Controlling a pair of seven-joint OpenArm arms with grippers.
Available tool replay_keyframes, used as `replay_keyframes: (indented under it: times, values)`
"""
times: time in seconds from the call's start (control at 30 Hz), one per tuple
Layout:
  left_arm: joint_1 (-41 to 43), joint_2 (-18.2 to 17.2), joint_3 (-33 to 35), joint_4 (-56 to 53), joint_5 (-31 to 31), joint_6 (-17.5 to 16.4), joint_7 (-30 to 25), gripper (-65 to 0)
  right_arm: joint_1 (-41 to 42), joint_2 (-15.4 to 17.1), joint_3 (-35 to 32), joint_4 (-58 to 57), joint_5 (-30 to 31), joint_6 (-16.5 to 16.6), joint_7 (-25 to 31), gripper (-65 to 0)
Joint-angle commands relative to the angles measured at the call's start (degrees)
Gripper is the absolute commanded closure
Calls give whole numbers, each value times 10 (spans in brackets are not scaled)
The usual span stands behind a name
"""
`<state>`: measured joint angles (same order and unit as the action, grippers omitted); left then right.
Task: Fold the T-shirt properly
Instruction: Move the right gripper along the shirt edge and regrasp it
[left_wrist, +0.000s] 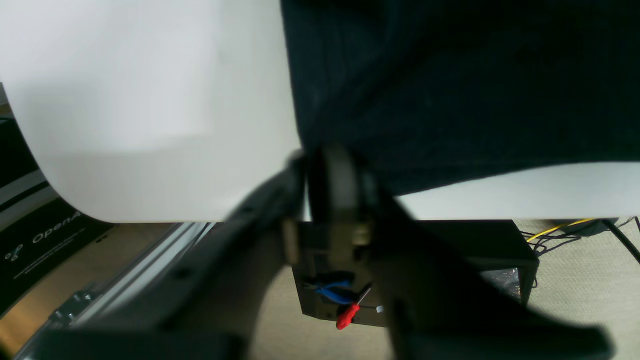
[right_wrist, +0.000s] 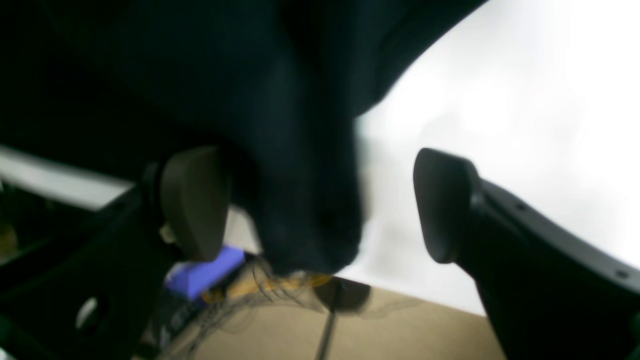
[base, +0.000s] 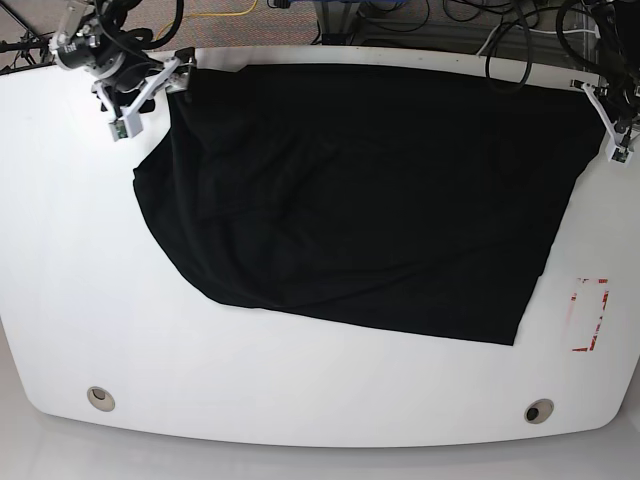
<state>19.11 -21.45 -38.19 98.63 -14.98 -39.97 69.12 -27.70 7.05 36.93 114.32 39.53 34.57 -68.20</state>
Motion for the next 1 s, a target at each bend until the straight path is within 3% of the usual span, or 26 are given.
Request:
replay_keyframes:
  times: [0.0, 0.1, 0.2, 0.5, 0.73, 0.97]
  values:
    - [-3, -11, -6, 10, 0, 0, -2, -179, 19, 6, 32, 10, 52, 0, 7, -544]
    - [-3, -11, -6, 10, -1, 0, -2, -203, 39, 10, 57, 9, 87, -4, 7, -544]
    - [-3, -11, -6, 10, -2, 0, -2, -203, 70, 11, 68, 8, 85, -5, 6, -544]
    - [-4, -11, -6, 11, -2, 0, -2, -203, 194, 12, 55, -98, -22, -8, 6, -544]
    - [-5, -11, -6, 10, -2, 0, -2, -203, 267, 30, 23, -183, -89, -7, 12, -537]
    - [-5, -11, -6, 10, -2, 0, -2, -203, 317, 40, 12, -272, -133, -7, 58, -460]
